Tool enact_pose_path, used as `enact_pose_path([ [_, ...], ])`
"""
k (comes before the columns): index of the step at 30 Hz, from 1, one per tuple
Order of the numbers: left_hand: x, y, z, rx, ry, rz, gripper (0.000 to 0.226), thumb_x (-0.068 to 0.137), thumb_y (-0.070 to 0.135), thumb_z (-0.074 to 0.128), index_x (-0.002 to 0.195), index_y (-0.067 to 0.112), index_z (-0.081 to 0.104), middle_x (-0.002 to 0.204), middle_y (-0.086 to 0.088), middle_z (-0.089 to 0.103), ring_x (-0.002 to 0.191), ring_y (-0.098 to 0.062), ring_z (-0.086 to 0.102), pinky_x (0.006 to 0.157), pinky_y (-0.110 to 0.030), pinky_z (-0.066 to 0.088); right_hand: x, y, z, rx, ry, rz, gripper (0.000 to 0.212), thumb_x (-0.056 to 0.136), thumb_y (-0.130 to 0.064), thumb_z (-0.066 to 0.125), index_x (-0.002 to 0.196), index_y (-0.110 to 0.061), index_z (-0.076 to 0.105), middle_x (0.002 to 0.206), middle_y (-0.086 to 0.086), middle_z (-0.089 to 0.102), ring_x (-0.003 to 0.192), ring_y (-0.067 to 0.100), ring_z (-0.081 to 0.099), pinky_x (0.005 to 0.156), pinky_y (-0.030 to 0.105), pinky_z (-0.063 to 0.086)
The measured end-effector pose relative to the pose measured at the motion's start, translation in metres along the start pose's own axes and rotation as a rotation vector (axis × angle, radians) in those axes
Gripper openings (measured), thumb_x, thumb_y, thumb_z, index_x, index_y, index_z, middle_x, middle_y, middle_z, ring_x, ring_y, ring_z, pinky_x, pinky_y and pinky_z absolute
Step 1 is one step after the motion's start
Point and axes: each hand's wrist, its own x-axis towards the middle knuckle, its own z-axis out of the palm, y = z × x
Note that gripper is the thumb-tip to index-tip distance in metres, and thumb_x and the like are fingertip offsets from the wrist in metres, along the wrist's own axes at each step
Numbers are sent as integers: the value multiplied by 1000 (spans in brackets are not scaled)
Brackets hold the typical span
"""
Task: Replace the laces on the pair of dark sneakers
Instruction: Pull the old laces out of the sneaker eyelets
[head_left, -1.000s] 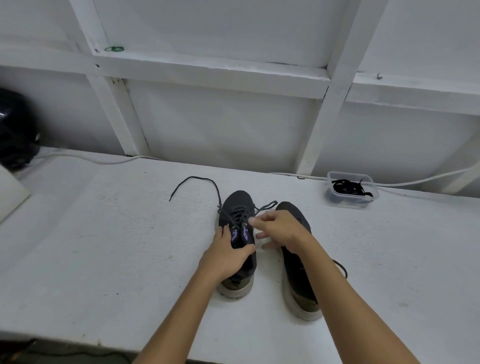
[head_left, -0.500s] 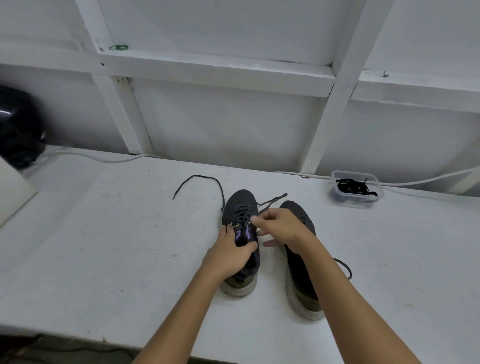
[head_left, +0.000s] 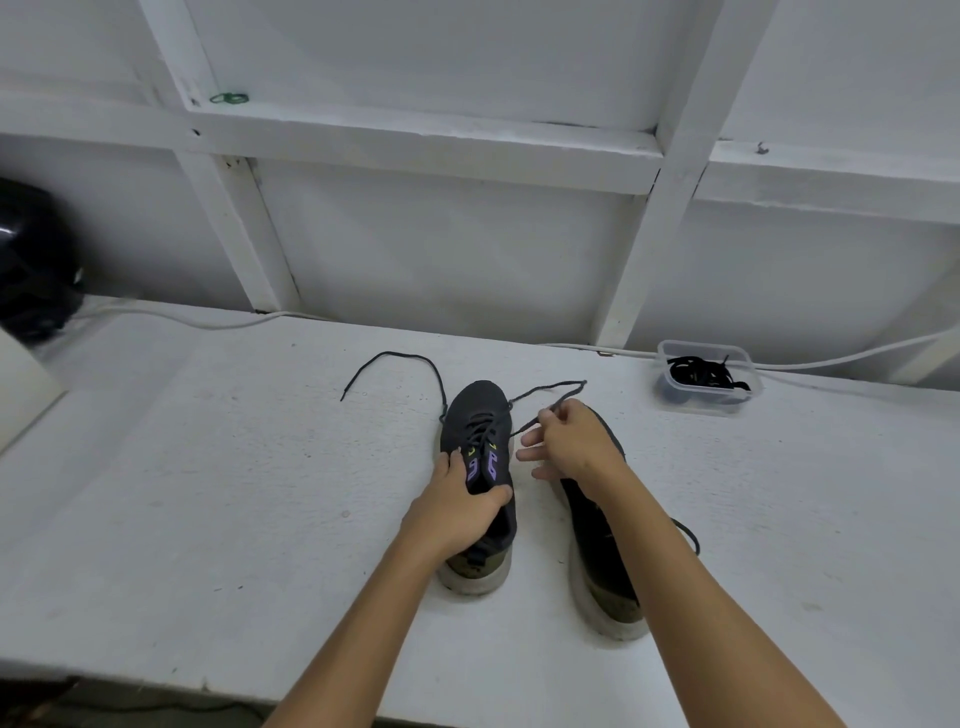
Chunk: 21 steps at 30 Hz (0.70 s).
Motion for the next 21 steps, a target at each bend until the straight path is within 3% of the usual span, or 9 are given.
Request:
enact_pose_path([
  [3,-1,1,-1,-26,3,15,100,82,71,56,160,25,14,168,8,9,151,-21,23,121,-44,26,-1,3,-4,-52,22,-16,19,105,-27,52,109,-12,62,96,7,74,81,15,76,68,38,65],
  [5,-1,-1,-6,-111,6,45,90,77,77,53,150,26,40,159,0,33,142,-21,39,117,-45,34,-6,8,-3,-115,-10,-35,23,103,-32,56,108,-13,69,98,5,74,85,13,75,75,37,65],
  [7,0,-4,-12,-197,25,82,65,81,77,47,123,30,62,137,-4,54,125,-21,54,110,-46,43,-13,14,1,-152,-21,-33,32,102,-35,57,106,-7,73,98,9,75,91,20,74,82,40,63],
  [10,5,-14,-18,-203,111,112,45,99,57,40,104,22,66,117,-12,63,114,-28,60,103,-44,47,-25,23,14,-181,-4,-52,42,99,-40,58,96,-1,73,87,11,74,87,30,72,91,45,59],
  [11,8,-17,-20,-168,161,137,39,102,48,40,102,19,67,110,-9,66,108,-27,61,95,-38,49,-31,26,18,-193,2,-75,37,97,-42,59,93,-9,76,79,-1,74,81,20,71,91,42,58],
  [13,11,-19,-25,-131,237,186,25,103,34,48,105,26,72,104,3,66,100,-16,62,83,-25,46,-42,30,30,-158,-10,-108,31,91,-47,64,105,-23,77,94,-17,75,93,4,69,94,32,56],
  [16,19,-19,-34,-146,254,237,17,96,25,65,108,26,76,98,13,67,90,-1,62,78,-8,42,-53,31,46,-157,-13,-150,32,81,-54,69,107,-35,71,98,-19,73,93,-1,67,86,26,55],
  [18,24,-18,-39,-217,217,223,11,90,24,72,99,28,78,91,18,72,86,7,64,80,-11,47,-56,30,53,-187,-10,-172,31,79,-52,73,105,-37,67,97,-20,71,90,-5,64,75,19,50],
  [21,31,-15,-45,-257,148,201,7,85,26,78,91,30,78,88,15,76,83,5,68,74,-13,49,-56,29,60,-186,-9,-167,38,77,-49,77,109,-34,61,104,-17,67,95,-3,61,71,15,44],
])
